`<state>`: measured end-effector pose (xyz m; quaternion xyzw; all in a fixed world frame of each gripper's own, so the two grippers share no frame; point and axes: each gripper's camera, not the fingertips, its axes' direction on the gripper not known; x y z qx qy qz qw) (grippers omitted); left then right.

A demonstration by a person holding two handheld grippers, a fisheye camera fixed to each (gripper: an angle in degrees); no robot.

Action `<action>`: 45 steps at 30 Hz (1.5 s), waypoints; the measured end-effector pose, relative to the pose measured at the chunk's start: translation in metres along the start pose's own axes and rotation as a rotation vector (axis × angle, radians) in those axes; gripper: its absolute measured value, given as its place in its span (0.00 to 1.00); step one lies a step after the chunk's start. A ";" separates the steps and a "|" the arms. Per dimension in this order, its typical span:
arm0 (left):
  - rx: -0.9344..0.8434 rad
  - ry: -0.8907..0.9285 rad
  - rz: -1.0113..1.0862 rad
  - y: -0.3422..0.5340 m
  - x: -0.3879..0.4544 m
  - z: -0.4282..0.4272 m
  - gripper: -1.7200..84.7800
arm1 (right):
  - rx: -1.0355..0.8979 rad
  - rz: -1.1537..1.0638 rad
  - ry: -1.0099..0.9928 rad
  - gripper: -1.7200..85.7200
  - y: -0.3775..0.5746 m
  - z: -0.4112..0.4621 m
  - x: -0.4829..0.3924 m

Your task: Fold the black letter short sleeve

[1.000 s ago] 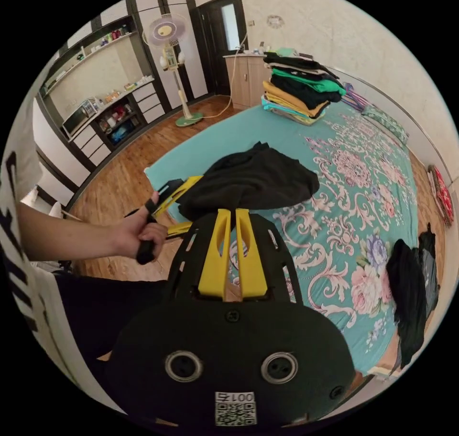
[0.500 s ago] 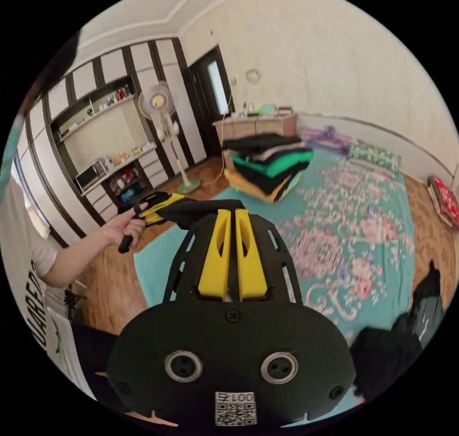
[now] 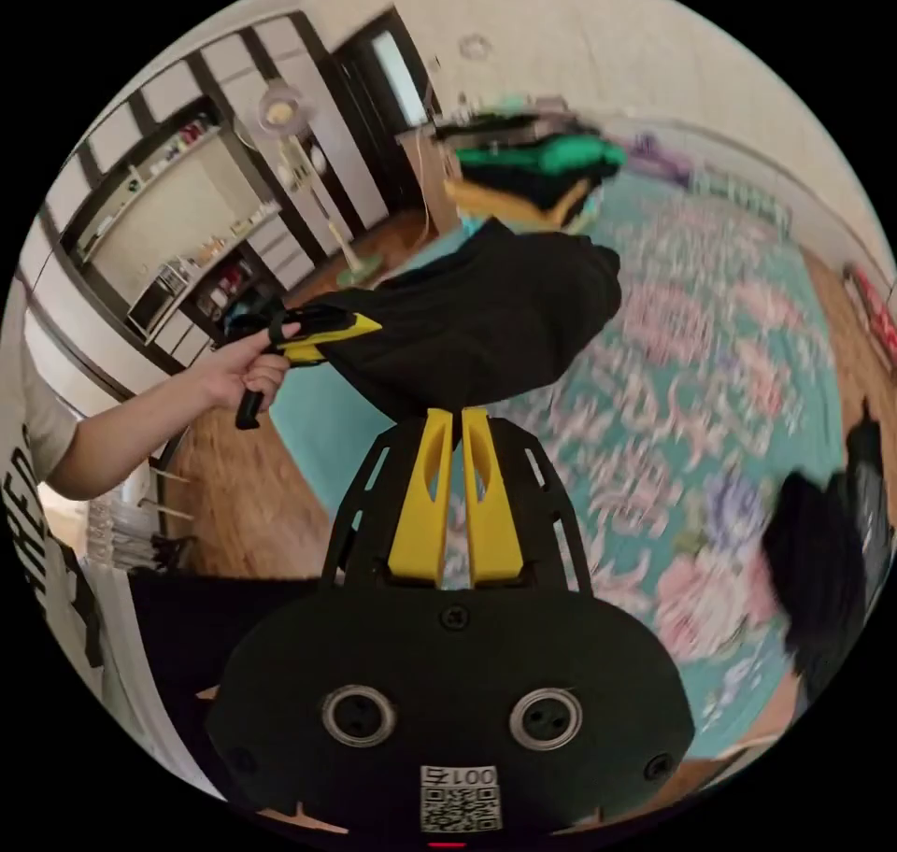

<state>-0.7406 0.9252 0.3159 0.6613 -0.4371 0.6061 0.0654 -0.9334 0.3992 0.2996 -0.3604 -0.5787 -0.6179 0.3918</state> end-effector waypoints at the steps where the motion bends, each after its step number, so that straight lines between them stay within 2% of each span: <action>1: -0.015 -0.020 -0.123 0.028 -0.021 -0.007 0.02 | -0.113 0.053 -0.016 0.04 0.022 0.018 0.004; 3: -0.033 -0.052 -0.230 0.070 -0.034 -0.022 0.02 | -0.221 0.096 -0.065 0.04 0.050 0.027 0.004; 5: -0.001 0.010 -0.273 0.113 -0.025 -0.048 0.02 | -0.260 0.119 -0.120 0.04 0.071 0.014 0.005; 10: -0.051 0.030 -0.214 0.145 0.050 -0.085 0.02 | -0.265 0.272 -0.269 0.04 0.065 -0.026 0.041; 12: -0.082 0.051 -0.150 0.148 0.096 -0.101 0.02 | -0.214 0.275 -0.339 0.04 0.049 -0.058 0.052; 17: -0.268 0.106 0.040 0.154 0.265 -0.156 0.02 | 0.088 0.198 -0.734 0.04 -0.021 -0.185 0.082; 19: -0.348 0.089 0.126 0.147 0.322 -0.166 0.02 | 0.173 0.196 -0.761 0.04 -0.053 -0.219 0.094; 22: -0.393 0.048 0.231 0.117 0.407 -0.176 0.02 | 0.239 0.123 -0.681 0.03 -0.117 -0.257 0.116; 28: -0.321 0.221 0.302 0.008 0.580 -0.185 0.02 | 0.440 0.041 -0.537 0.03 -0.284 -0.316 0.202; 32: -0.183 0.122 0.504 -0.058 0.734 -0.211 0.02 | 0.540 -0.086 -0.349 0.03 -0.428 -0.367 0.237; 35: -0.124 0.064 0.614 -0.094 0.815 -0.231 0.02 | 0.582 -0.126 -0.225 0.04 -0.512 -0.392 0.251; 39: -0.029 0.012 0.641 -0.130 0.850 -0.252 0.02 | 0.542 -0.107 -0.183 0.04 -0.581 -0.375 0.275; 42: -0.068 -0.011 0.599 -0.159 0.826 -0.258 0.02 | 0.465 -0.049 -0.161 0.04 -0.602 -0.329 0.296; 45: -0.069 -0.111 0.544 -0.166 0.776 -0.272 0.02 | 0.360 0.008 -0.260 0.04 -0.594 -0.266 0.320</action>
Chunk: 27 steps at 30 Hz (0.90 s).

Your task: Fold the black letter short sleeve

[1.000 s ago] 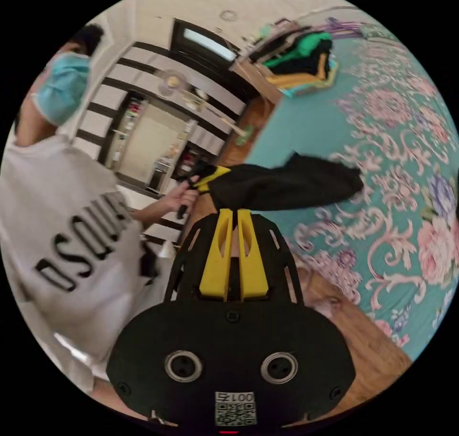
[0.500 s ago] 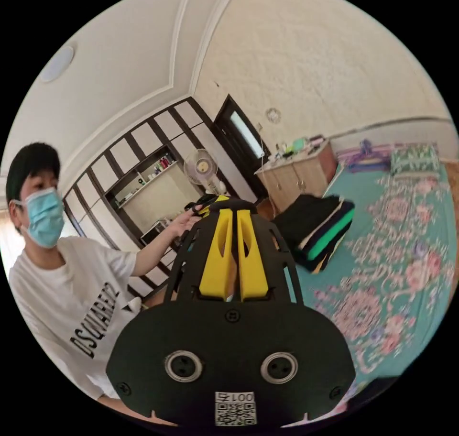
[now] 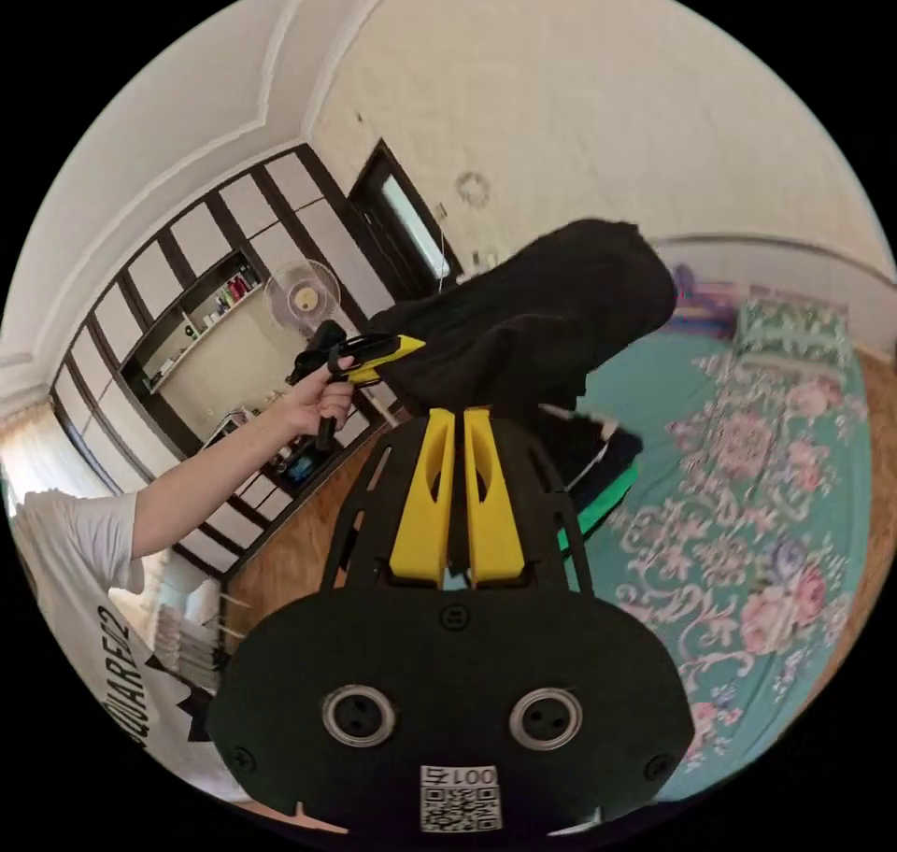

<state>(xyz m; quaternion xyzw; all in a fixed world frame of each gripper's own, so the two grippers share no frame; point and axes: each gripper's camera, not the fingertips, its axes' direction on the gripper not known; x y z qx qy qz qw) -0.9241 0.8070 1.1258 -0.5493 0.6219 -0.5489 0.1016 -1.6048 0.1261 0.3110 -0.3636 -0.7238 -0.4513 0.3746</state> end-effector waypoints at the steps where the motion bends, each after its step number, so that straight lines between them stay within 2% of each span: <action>1: -0.019 -0.028 -0.039 0.015 -0.020 -0.004 0.02 | -0.068 0.048 -0.038 0.04 0.018 0.022 0.015; 5: -0.100 -0.119 -0.154 0.076 -0.063 -0.026 0.02 | -0.307 0.126 -0.085 0.04 0.080 0.074 0.032; 6: -0.080 -0.100 -0.162 0.083 -0.065 -0.032 0.02 | -0.313 0.128 -0.092 0.04 0.086 0.076 0.032; 8: 0.013 0.076 -0.244 0.103 -0.078 -0.055 0.02 | -0.309 0.181 -0.161 0.04 0.093 0.080 0.036; 11: 0.039 0.184 -0.327 0.106 -0.088 -0.071 0.02 | -0.289 0.245 -0.239 0.04 0.086 0.082 0.042; 14: 0.088 0.261 -0.377 0.083 -0.081 -0.082 0.02 | -0.314 0.248 -0.220 0.03 0.056 0.088 0.046; 16: 0.113 0.226 -0.373 0.048 -0.063 -0.088 0.02 | -0.297 0.239 -0.186 0.03 0.017 0.087 0.050; 19: 0.147 0.070 -0.298 -0.034 -0.014 -0.098 0.02 | -0.206 0.197 -0.115 0.04 -0.078 0.075 0.053; 21: 0.168 -0.037 -0.163 -0.083 0.033 -0.105 0.02 | -0.147 0.159 -0.043 0.04 -0.139 0.061 0.046; 23: 0.197 -0.164 0.084 -0.126 0.100 -0.115 0.02 | -0.040 0.095 0.054 0.04 -0.200 0.038 0.019; 27: 0.260 -0.104 0.186 -0.139 0.139 -0.140 0.03 | 0.041 -0.038 0.119 0.04 -0.229 0.019 -0.032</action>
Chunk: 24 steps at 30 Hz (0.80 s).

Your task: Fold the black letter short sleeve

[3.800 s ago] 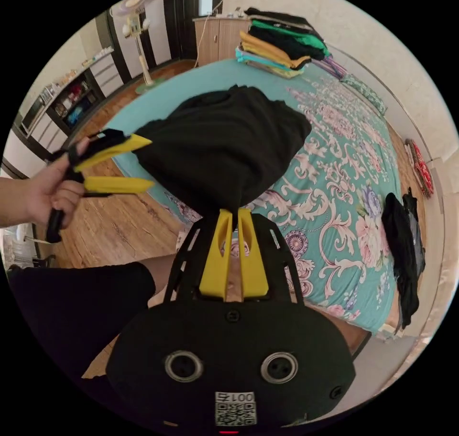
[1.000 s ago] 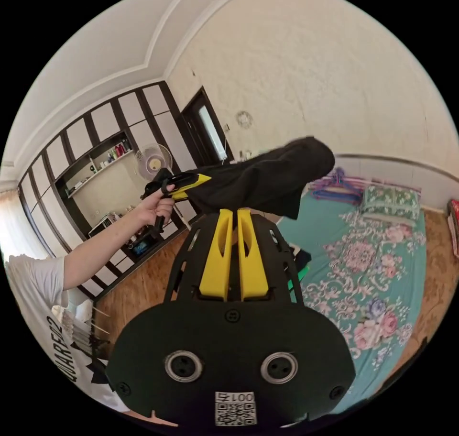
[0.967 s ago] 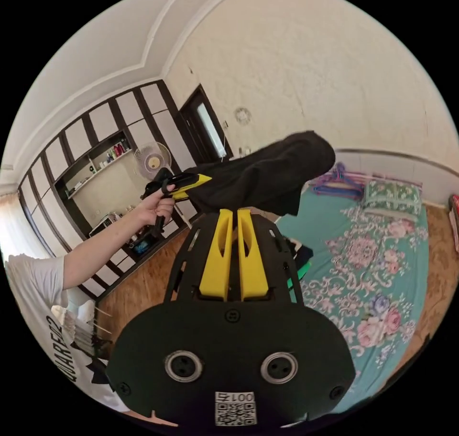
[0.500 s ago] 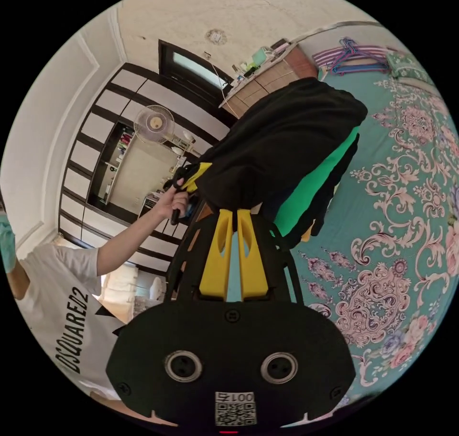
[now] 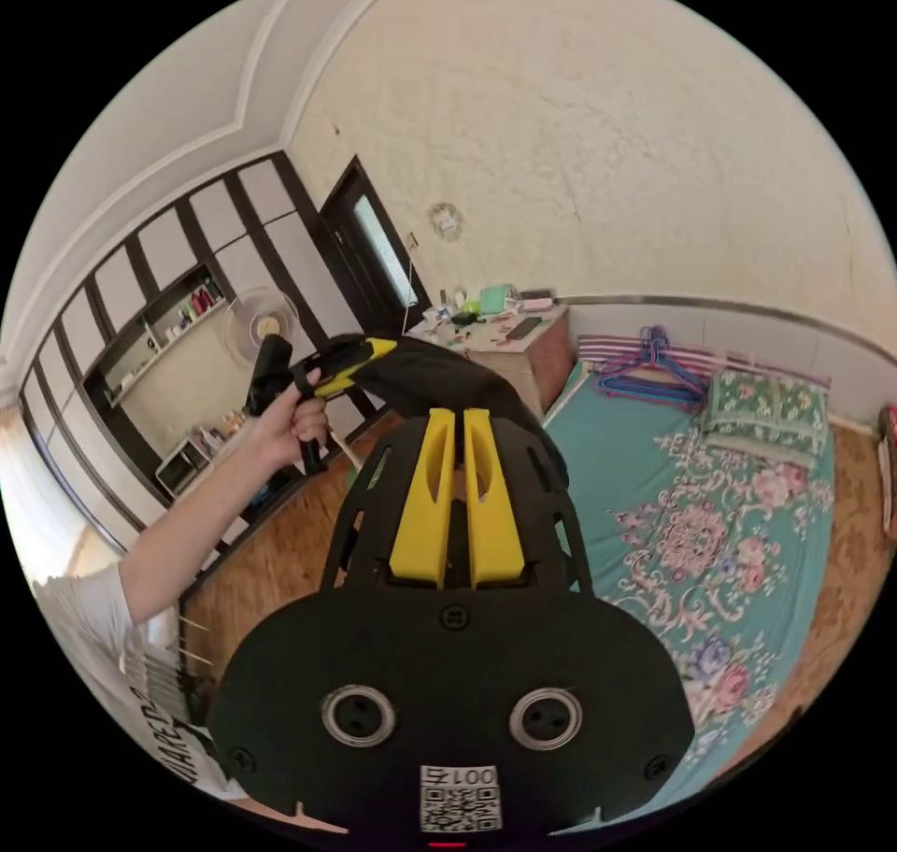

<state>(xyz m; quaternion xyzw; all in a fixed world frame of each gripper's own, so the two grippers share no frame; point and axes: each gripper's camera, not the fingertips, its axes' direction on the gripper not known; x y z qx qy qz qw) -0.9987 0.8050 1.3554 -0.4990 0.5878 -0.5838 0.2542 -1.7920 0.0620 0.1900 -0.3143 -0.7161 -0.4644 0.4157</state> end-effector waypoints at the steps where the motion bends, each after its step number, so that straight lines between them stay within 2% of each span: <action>1: -0.011 0.050 -0.049 0.003 -0.005 -0.007 0.02 | -0.019 -0.048 0.011 0.04 0.004 -0.001 -0.013; 6: -0.112 0.093 -0.170 0.072 -0.045 -0.033 0.02 | -0.147 -0.052 -0.089 0.04 0.064 0.016 -0.049; 10: -0.163 0.031 -0.246 0.180 -0.087 -0.061 0.02 | -0.322 -0.106 -0.123 0.04 0.153 0.042 -0.095; 13: -0.220 -0.064 -0.341 0.255 -0.121 -0.069 0.02 | -0.475 -0.174 -0.034 0.04 0.223 0.074 -0.136; 15: -0.147 0.015 -0.422 0.287 -0.136 -0.080 0.02 | -0.508 -0.276 0.047 0.04 0.255 0.083 -0.169; 17: -0.026 0.143 -0.491 0.315 -0.141 -0.092 0.02 | -0.459 -0.462 0.222 0.03 0.285 0.078 -0.221; 19: -0.006 0.152 -0.487 0.330 -0.137 -0.095 0.02 | -0.413 -0.552 0.345 0.03 0.303 0.073 -0.254; 24: -0.041 0.092 -0.518 0.374 -0.144 -0.095 0.02 | -0.482 -0.542 0.393 0.03 0.355 0.089 -0.297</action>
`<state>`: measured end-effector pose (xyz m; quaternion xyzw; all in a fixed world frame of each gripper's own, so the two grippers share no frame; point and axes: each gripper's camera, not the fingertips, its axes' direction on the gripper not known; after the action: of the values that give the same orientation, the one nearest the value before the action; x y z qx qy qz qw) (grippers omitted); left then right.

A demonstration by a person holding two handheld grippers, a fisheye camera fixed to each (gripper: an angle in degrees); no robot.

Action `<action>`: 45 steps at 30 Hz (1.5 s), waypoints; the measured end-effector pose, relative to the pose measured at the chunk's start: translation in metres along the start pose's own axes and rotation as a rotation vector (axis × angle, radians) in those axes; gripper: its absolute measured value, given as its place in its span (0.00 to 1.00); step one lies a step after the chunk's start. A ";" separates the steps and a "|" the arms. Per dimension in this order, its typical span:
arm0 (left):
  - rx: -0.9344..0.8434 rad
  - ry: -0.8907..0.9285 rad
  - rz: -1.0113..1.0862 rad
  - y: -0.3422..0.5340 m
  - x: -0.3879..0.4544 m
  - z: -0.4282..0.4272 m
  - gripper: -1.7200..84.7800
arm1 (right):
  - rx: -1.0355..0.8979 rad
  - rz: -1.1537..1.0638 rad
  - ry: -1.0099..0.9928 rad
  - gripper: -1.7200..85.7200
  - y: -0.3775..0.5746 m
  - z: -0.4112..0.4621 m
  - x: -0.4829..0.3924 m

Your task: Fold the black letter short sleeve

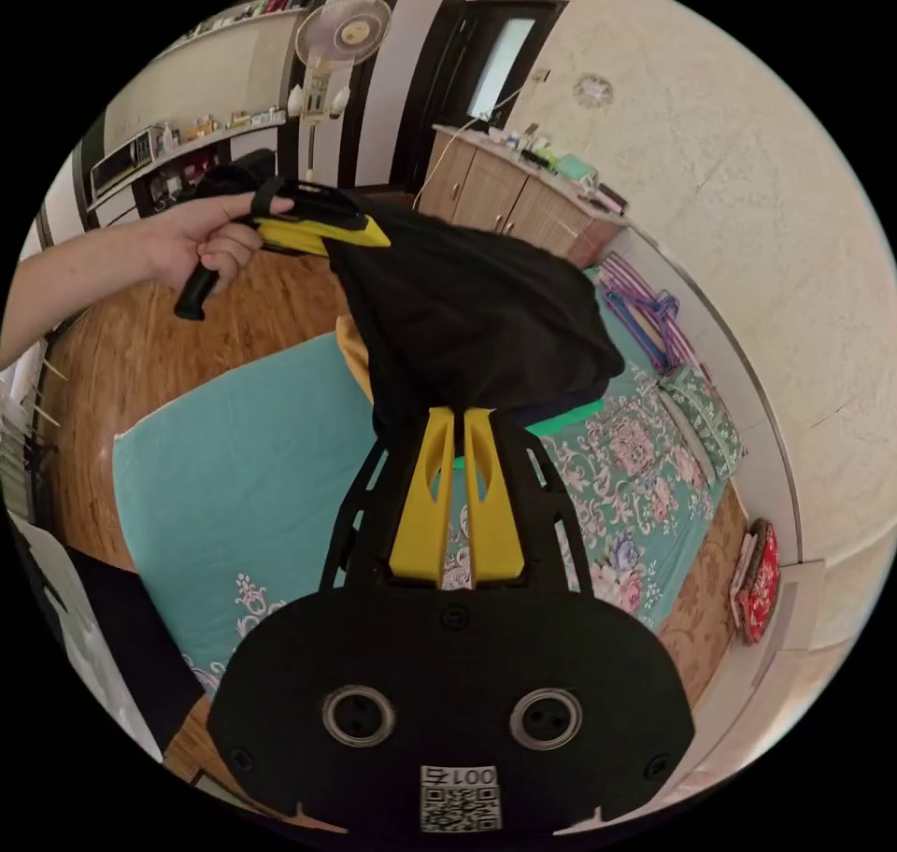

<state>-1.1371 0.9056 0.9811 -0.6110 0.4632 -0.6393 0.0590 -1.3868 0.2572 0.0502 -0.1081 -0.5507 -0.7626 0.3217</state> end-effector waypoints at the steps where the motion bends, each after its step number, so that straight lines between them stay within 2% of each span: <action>1: -0.002 -0.017 -0.028 0.008 -0.011 0.001 0.02 | -0.027 -0.007 0.009 0.03 0.007 0.009 -0.016; 3: -0.009 0.001 -0.053 0.020 -0.025 0.005 0.01 | -0.050 -0.033 0.054 0.04 0.017 0.019 -0.040; 6: 0.029 0.062 -0.062 0.044 -0.039 0.010 0.01 | 0.015 -0.024 0.165 0.04 0.033 0.007 -0.073; 9: 0.011 0.001 -0.059 0.067 -0.055 0.019 0.01 | 0.004 0.054 0.100 0.04 0.051 0.010 -0.094; 11: 0.021 0.077 -0.136 0.088 -0.079 0.031 0.01 | -0.046 0.079 0.073 0.04 0.067 0.030 -0.114; 13: 0.021 0.077 -0.156 0.103 -0.090 0.040 0.01 | -0.099 0.075 0.077 0.04 0.075 0.044 -0.128; 18: 0.012 0.147 -0.170 0.143 -0.105 0.069 0.03 | -0.147 0.065 0.067 0.03 0.102 0.053 -0.158; 21: 0.010 0.116 -0.135 0.173 -0.101 0.082 0.03 | -0.167 0.076 0.088 0.03 0.140 0.043 -0.177; 27: -0.058 -0.097 0.027 0.253 -0.067 0.101 0.03 | -0.269 0.129 0.079 0.02 0.275 0.005 -0.232; 30: -0.178 -0.314 0.261 0.314 -0.021 0.117 0.02 | -0.357 0.237 0.033 0.02 0.354 -0.023 -0.258; 32: -0.298 -0.559 0.507 0.382 0.019 0.140 0.01 | -0.405 0.398 -0.017 0.02 0.420 -0.050 -0.276; 35: -0.393 -0.824 0.774 0.480 0.055 0.178 0.01 | -0.432 0.663 -0.026 0.02 0.502 -0.088 -0.300; 38: -0.465 -1.004 0.950 0.574 0.072 0.227 0.01 | -0.413 0.884 -0.004 0.02 0.582 -0.126 -0.328; 41: -0.547 -1.099 1.013 0.650 0.083 0.289 0.01 | -0.451 1.005 0.060 0.02 0.654 -0.154 -0.349; 45: -0.624 -1.062 1.128 0.724 0.110 0.371 0.01 | -0.476 1.042 0.244 0.02 0.716 -0.193 -0.358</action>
<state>-1.2096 0.2339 0.5148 -0.4959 0.7659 0.0168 0.4089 -0.6380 0.0806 0.3443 -0.3454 -0.1976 -0.6136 0.6820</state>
